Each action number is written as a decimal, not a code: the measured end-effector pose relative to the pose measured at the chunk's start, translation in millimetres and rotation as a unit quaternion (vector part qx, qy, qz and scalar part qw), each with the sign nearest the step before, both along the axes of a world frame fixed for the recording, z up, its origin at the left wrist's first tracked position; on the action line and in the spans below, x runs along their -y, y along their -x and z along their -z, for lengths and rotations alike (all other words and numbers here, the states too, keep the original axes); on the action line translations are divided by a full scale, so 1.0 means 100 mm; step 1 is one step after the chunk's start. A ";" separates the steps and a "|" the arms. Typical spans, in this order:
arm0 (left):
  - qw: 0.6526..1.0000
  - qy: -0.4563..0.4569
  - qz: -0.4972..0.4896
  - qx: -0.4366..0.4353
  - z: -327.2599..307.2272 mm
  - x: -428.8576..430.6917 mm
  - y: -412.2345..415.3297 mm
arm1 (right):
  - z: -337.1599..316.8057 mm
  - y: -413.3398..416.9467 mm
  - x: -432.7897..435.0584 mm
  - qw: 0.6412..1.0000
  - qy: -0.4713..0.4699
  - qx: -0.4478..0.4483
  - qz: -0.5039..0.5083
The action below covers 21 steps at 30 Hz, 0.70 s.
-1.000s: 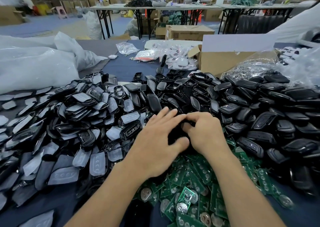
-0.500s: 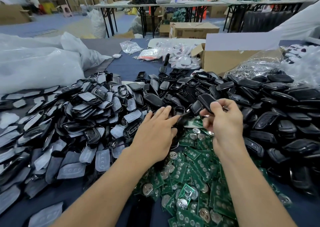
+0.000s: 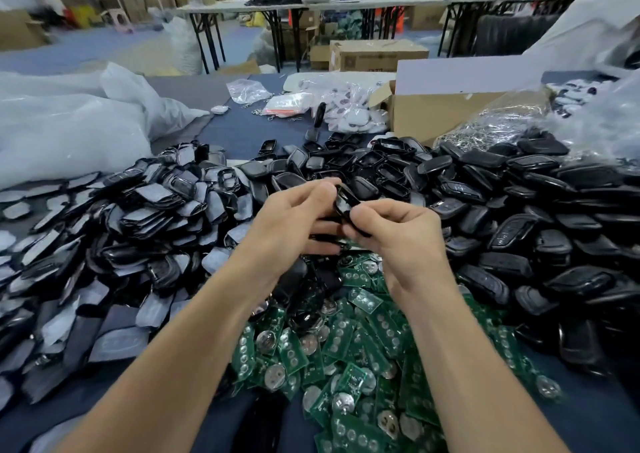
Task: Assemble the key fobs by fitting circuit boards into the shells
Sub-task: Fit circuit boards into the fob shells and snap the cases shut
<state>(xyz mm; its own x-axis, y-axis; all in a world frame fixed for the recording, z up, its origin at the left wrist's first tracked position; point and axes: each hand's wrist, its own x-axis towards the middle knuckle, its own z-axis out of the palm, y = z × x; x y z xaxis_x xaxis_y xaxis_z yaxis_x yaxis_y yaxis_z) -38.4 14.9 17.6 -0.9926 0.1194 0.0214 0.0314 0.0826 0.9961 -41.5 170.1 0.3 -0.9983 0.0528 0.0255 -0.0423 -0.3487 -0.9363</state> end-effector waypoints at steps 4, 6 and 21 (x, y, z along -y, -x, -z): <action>0.997 -0.042 0.007 -0.068 0.15 0.02 -0.10 | -0.02 -0.05 0.11 0.987 0.091 0.053 -0.119; 0.994 -0.084 -0.037 -0.055 0.19 0.01 -0.11 | -0.01 -0.07 0.16 0.975 0.108 0.076 -0.179; 0.937 -0.344 -0.015 0.067 0.35 0.14 -0.12 | 0.07 -0.03 -0.09 0.742 -0.668 0.001 -0.056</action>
